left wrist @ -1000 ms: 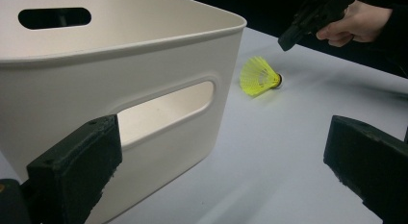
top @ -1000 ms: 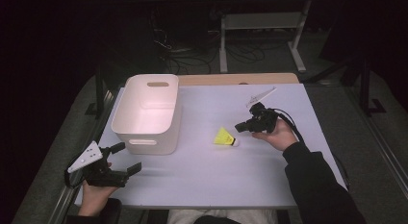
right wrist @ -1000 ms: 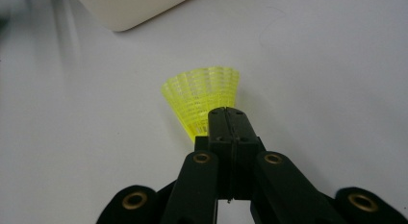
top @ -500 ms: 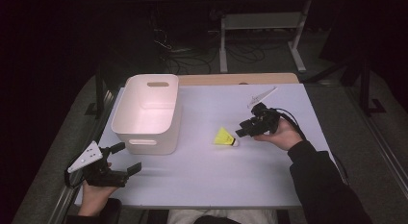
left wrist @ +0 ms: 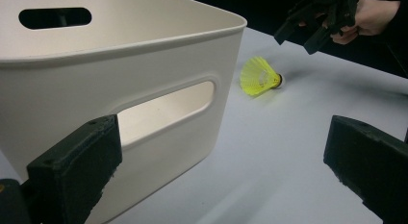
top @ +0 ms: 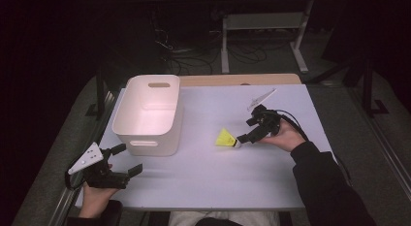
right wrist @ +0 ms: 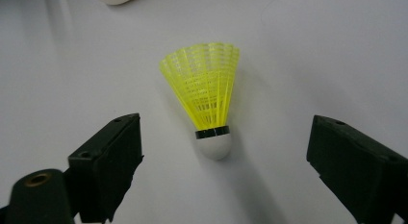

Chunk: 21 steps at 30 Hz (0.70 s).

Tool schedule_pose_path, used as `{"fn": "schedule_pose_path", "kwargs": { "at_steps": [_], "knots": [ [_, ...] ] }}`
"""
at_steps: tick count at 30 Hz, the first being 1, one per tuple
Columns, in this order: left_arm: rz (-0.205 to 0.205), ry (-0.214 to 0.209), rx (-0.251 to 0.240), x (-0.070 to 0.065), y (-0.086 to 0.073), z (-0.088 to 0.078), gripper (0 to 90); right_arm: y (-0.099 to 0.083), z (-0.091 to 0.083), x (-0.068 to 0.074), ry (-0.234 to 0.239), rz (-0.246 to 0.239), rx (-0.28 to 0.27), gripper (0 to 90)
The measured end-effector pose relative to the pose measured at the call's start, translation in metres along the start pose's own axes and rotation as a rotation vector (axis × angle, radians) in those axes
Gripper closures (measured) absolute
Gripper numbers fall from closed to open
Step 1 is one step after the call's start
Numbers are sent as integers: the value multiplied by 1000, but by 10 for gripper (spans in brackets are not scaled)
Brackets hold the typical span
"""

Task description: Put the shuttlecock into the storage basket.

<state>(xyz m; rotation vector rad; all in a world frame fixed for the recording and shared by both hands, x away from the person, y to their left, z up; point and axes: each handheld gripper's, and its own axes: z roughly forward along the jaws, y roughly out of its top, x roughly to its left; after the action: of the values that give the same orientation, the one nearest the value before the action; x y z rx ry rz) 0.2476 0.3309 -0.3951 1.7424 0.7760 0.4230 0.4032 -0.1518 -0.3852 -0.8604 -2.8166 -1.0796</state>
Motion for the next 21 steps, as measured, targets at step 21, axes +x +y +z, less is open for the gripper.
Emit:
{"fn": "schedule_pose_path", "kwargs": {
  "at_steps": [21],
  "knots": [
    [2,-2,0,0,0,-1,0,-4,35,-8,38,-15,74,0]
  ]
}}
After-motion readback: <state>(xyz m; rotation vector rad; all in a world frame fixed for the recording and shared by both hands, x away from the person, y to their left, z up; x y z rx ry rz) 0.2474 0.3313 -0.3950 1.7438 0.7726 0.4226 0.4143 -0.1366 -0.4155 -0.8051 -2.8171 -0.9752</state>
